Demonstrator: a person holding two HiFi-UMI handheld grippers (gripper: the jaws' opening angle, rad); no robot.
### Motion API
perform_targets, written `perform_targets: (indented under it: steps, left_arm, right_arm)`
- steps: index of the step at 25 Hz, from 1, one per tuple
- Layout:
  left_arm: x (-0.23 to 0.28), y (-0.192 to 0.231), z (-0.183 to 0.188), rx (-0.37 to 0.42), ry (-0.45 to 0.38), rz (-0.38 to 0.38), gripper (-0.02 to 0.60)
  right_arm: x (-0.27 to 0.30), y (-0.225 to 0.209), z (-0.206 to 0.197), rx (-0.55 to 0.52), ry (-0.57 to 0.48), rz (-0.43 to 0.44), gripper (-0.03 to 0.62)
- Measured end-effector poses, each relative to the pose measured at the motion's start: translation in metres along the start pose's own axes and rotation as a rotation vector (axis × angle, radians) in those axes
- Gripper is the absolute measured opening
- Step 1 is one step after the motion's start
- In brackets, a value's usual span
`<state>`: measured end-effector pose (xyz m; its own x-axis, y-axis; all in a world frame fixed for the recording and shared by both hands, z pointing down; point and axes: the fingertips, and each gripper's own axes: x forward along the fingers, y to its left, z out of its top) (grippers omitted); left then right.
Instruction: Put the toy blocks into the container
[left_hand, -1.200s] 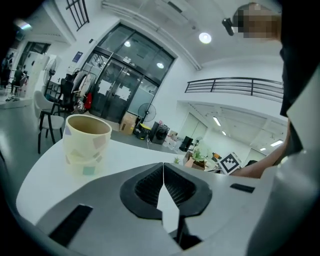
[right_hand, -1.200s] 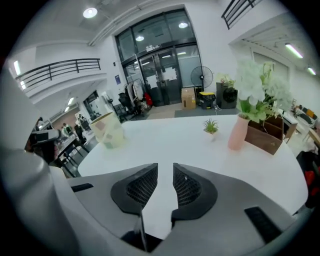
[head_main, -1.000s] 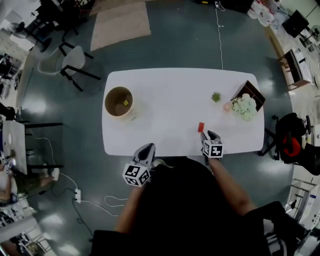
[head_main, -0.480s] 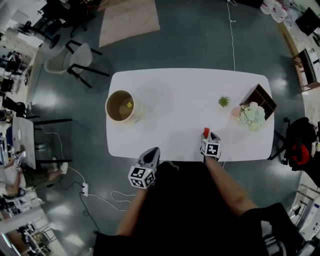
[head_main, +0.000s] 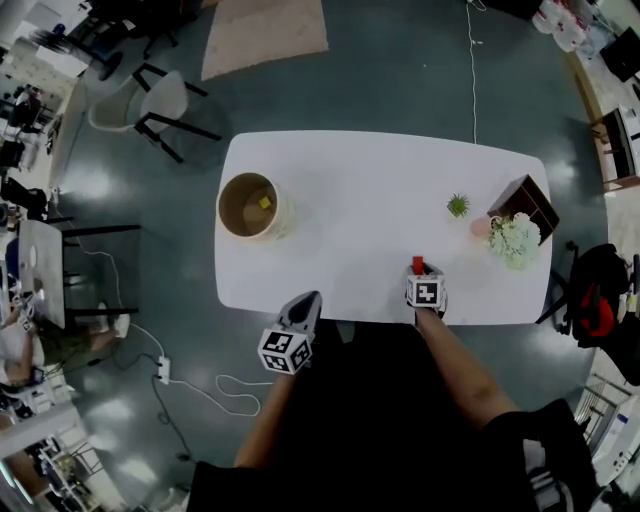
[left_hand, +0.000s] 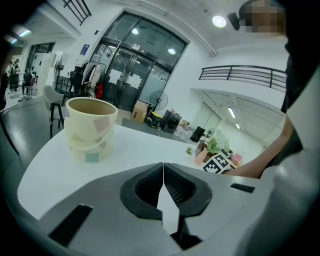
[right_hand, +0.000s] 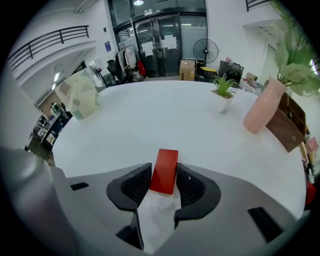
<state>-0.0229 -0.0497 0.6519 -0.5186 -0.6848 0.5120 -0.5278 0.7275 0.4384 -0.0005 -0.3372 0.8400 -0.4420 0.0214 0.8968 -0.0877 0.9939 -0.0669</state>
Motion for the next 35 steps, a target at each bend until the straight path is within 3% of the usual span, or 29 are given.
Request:
perform_targets:
  steps: [4, 10, 19, 29, 35]
  left_arm:
    - [-0.005, 0.022, 0.016, 0.016, -0.023, -0.044, 0.005]
    - [-0.031, 0.054, 0.05, 0.096, -0.055, -0.162, 0.005]
    - [-0.07, 0.119, 0.081, 0.151, -0.096, -0.209, 0.005]
    - [-0.104, 0.184, 0.118, 0.117, -0.193, -0.157, 0.005]
    - [-0.12, 0.21, 0.12, 0.082, -0.21, -0.14, 0.005]
  right_arm:
    - [-0.014, 0.01, 0.013, -0.019, -0.02, -0.008, 0.143]
    - [-0.046, 0.034, 0.049, 0.066, -0.07, -0.003, 0.14]
    - [-0.077, 0.126, 0.133, -0.014, -0.159, 0.081, 0.137]
    - [-0.088, 0.217, 0.199, -0.217, -0.152, 0.145, 0.124]
    - [-0.097, 0.254, 0.218, -0.258, -0.175, 0.182, 0.123]
